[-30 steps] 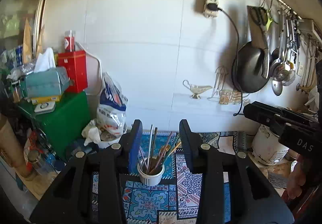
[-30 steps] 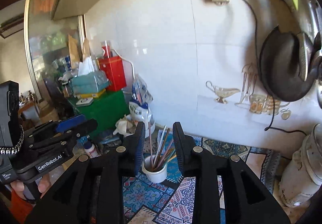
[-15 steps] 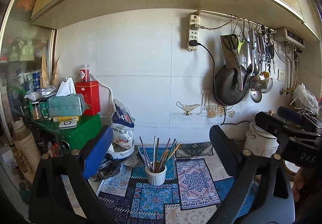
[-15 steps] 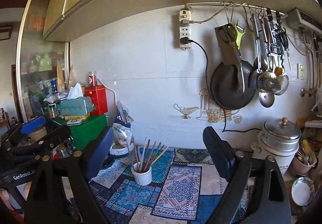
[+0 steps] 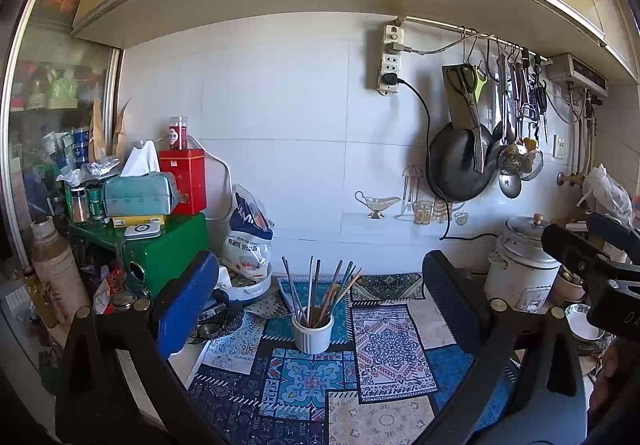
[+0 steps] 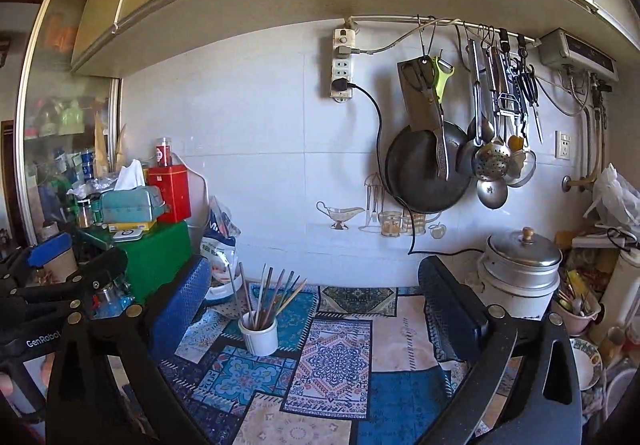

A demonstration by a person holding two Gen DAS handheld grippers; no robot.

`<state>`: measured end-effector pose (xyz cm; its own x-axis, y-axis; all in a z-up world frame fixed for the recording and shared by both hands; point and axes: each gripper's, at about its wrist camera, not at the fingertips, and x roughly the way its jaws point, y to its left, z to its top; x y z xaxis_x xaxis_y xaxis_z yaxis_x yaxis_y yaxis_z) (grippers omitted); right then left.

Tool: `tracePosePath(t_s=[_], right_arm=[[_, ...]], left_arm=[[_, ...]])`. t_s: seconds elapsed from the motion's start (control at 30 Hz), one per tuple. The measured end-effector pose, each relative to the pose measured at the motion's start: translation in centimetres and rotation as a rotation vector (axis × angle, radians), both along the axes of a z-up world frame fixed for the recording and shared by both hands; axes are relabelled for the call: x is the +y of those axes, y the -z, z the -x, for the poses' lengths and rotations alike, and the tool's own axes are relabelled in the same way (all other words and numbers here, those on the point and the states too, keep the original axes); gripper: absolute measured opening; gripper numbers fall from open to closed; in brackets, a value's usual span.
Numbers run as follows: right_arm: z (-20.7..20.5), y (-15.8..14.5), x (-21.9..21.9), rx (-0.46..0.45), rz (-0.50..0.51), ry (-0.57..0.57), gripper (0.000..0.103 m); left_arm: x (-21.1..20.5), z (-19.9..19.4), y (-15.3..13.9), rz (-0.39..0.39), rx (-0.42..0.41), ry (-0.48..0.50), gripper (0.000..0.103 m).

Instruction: Organize utensils

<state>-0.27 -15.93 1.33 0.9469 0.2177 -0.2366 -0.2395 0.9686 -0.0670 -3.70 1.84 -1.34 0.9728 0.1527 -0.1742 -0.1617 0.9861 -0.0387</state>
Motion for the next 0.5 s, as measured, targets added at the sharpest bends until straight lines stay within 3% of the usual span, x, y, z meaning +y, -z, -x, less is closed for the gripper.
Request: tracePosePath(t_s=[0.5], right_arm=[[0.17,0.34,-0.24,0.012,0.012,0.024,0.103]], left_arm=[[-0.10,0.10,0.62,-0.020,0.008,-0.010,0.102]])
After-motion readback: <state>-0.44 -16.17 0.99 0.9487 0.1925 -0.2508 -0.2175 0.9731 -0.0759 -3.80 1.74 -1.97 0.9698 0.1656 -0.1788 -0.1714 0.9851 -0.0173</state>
